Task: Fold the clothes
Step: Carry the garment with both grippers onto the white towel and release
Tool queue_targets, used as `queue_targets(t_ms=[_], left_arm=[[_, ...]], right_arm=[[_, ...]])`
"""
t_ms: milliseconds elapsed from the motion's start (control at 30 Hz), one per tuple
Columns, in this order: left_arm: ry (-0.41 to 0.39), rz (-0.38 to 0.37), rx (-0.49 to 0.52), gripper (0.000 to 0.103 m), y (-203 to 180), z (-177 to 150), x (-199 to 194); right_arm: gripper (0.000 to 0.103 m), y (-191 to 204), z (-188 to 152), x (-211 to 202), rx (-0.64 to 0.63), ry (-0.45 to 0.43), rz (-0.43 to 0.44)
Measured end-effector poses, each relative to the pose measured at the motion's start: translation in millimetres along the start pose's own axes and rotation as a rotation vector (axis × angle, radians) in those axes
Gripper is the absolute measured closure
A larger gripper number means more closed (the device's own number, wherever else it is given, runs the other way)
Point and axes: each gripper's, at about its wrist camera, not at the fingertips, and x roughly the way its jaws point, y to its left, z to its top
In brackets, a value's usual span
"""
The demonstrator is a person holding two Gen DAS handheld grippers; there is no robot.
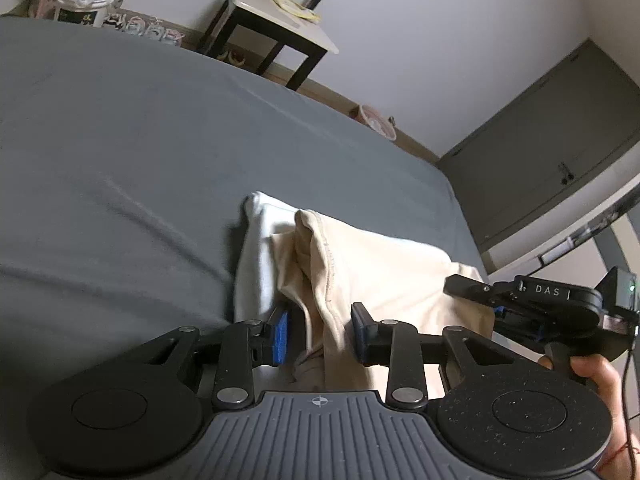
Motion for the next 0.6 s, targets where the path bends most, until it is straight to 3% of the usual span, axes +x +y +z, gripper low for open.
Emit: queue_targets(t_ms=[33,67,100,133,167,200,267,500,533,567,600], left_arm=[[-0.007,0.006,-0.005,0.068,1.5,-1.5,-5.9],[-0.018,0.012,-0.008,0.062,2.2,-3.3,-12.3],[-0.031,0.019,-0.012,0.059,2.6,-5.3,-19.3],[-0.049,0.025,-0.016,0.055,2.5,-7.7,-26.9],[-0.067,0.026,-0.017,0.053,1.8,-10.0,-34.3],[-0.081,0.019,-0.013,0.053,-0.5,-12.6,-42.4],[-0.097,0.006,0.015,0.053,-7.6,-17.9,-57.3],[-0.139,-0.06,0.204,0.052,-41.1,-57.0,-126.9],[-0.152,-0.079,0.225,0.047,-44.8,-65.6,-138.9],[-0.167,-0.093,0.239,0.021,-47.2,-71.3,-150.4],[-0.19,-0.102,0.249,0.007,-50.5,-77.0,-159.6]], right_arm=[[0.088,1.5,-0.1,-4.2,-0.008,-0.02,-0.015],[0.068,3.4,-0.3,-8.8,-0.018,-0.044,-0.033],[0.031,7.7,-2.4,-17.0,-0.037,-0.085,-0.088],[0.02,13.0,-5.8,-25.8,-0.069,-0.126,-0.114],[0.021,18.3,-9.5,-34.6,-0.103,-0.167,-0.132],[0.03,22.9,-13.7,-42.7,-0.14,-0.176,-0.11],[0.037,34.2,-26.5,-60.0,-0.176,-0.191,-0.07],[0.038,78.7,-108.1,-117.5,-0.265,-0.266,-0.041],[0.038,85.4,-123.6,-125.0,-0.281,-0.28,-0.045],[0.034,92.9,-143.5,-132.9,-0.293,-0.304,-0.051],[0.026,98.3,-161.3,-139.6,-0.296,-0.333,-0.066]])
